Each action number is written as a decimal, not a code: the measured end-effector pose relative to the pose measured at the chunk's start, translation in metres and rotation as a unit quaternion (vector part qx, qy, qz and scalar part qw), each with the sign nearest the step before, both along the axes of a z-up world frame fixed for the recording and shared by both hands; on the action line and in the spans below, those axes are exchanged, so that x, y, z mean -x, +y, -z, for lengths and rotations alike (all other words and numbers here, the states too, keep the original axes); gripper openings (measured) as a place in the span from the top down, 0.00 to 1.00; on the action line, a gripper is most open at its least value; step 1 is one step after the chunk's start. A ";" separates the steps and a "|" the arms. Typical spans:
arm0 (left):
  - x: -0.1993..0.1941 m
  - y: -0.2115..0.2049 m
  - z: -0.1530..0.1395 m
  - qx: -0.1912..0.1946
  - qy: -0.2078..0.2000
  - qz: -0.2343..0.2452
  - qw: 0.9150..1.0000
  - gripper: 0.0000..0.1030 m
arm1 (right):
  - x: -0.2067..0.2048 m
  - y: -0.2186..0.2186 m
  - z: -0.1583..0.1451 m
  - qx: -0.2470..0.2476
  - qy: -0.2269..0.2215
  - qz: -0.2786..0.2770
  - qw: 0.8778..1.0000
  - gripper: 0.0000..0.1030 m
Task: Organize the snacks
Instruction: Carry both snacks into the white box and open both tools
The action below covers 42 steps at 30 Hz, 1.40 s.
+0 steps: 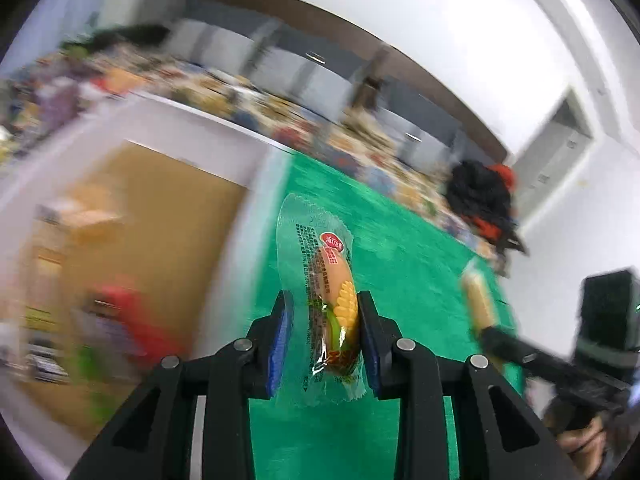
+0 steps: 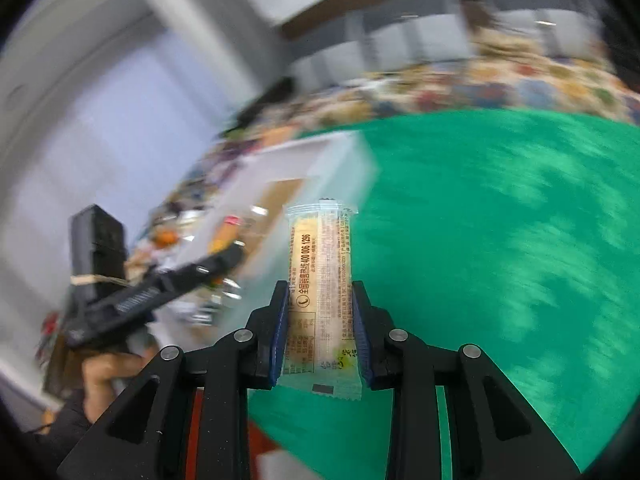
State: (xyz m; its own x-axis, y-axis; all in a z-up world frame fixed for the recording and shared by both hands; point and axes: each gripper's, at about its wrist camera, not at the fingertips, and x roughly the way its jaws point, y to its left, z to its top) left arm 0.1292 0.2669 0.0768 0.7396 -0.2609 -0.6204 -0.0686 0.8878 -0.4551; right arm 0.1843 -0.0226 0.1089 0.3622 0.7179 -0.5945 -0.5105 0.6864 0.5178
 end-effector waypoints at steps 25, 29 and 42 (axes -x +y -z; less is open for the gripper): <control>0.078 0.104 -0.005 -0.233 0.075 -0.219 0.945 0.00 | 0.025 0.189 0.002 0.172 -0.055 -0.054 0.982 0.33; 0.078 0.106 -0.006 -0.247 0.103 -0.227 0.936 0.00 | 0.036 0.196 0.001 0.188 -0.070 -0.059 0.978 0.30; 0.087 0.103 -0.021 -0.244 0.089 -0.226 0.939 0.00 | 0.040 0.213 -0.004 0.224 -0.096 -0.053 0.968 0.27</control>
State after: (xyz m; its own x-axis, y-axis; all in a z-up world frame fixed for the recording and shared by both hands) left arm 0.0425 0.3696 0.0977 0.5789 0.4028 -0.7090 -0.5258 0.8490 0.0530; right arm 0.1448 0.1908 0.1125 0.4358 0.4435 -0.7832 -0.6482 0.7584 0.0687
